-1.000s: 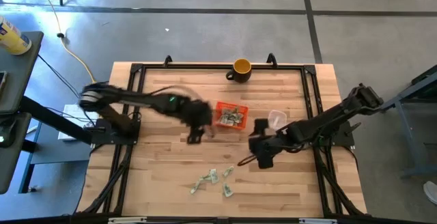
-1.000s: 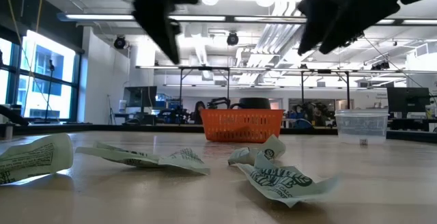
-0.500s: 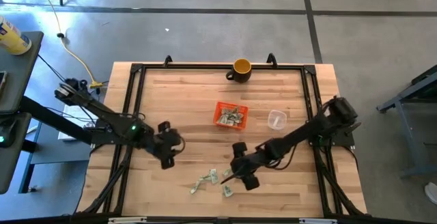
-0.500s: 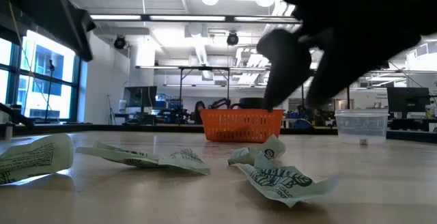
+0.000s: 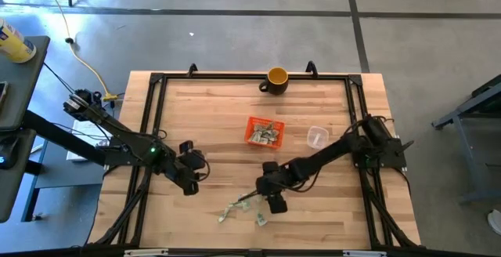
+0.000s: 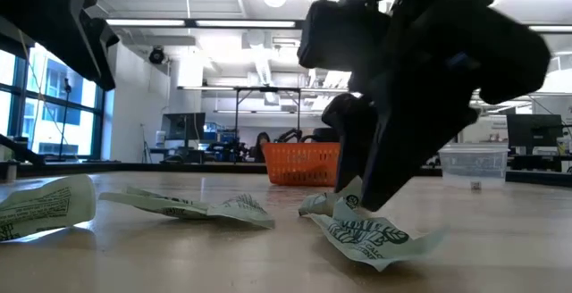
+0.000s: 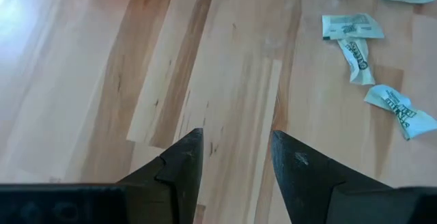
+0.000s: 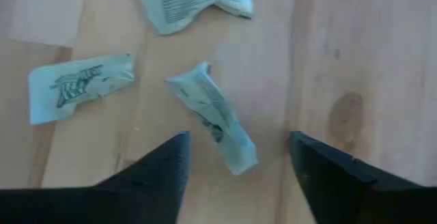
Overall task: Pick and place items into bin
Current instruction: Put the white stevia packet into the orange bin
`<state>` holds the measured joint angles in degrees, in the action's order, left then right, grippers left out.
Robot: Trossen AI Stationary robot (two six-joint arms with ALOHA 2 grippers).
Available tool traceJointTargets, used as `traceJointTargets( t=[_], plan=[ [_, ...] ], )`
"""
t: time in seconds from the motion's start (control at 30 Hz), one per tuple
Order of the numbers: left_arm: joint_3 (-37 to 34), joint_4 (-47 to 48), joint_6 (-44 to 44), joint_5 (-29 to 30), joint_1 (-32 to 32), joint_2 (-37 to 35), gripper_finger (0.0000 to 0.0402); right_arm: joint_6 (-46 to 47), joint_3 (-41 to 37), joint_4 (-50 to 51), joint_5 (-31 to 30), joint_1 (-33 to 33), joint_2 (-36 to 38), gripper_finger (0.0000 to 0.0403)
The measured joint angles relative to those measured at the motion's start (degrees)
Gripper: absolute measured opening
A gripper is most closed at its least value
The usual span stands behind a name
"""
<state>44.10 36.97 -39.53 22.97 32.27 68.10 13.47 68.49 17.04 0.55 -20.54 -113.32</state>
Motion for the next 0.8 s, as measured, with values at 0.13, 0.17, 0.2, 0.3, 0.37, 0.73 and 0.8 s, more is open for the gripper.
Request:
traceJointTargets(
  t=[0.13, 0.17, 0.2, 0.3, 0.37, 0.73, 0.8],
  plan=[
    [0.0, -0.03, -0.05, 0.5, 0.0, 0.01, 0.0205, -1.05, -0.02, 0.78, 2.71, 1.43, -0.21, 0.0162],
    [0.02, -0.1, -0.16, 0.62, -0.02, 0.0, 0.0205, -1.3, -0.04, 0.61, 3.19, 1.49, -0.21, 0.0141],
    [0.02, -0.1, -0.34, 0.79, -0.02, 0.0, 0.0205, -1.59, -0.05, 0.49, 3.68, 1.49, -0.21, 0.0118],
    [0.02, -0.09, -1.48, 2.45, -0.02, 0.0, 0.0205, -1.52, -0.07, 0.57, 6.52, 1.47, -0.26, 0.0048],
    [0.02, -0.02, -1.52, 3.38, -0.02, 0.0, 0.0205, 0.72, -0.09, 0.71, 8.01, 1.47, -0.24, 0.0014],
    [0.04, -0.14, -2.78, 4.65, -0.02, 0.06, 0.0205, 9.86, -0.28, 4.64, -2.49, 6.15, 10.66, 0.0003],
    [0.07, -1.45, -2.82, 4.64, -0.02, 0.79, 0.0205, 9.56, -0.19, 7.45, -7.15, 8.68, 14.37, 0.0002]
  ],
)
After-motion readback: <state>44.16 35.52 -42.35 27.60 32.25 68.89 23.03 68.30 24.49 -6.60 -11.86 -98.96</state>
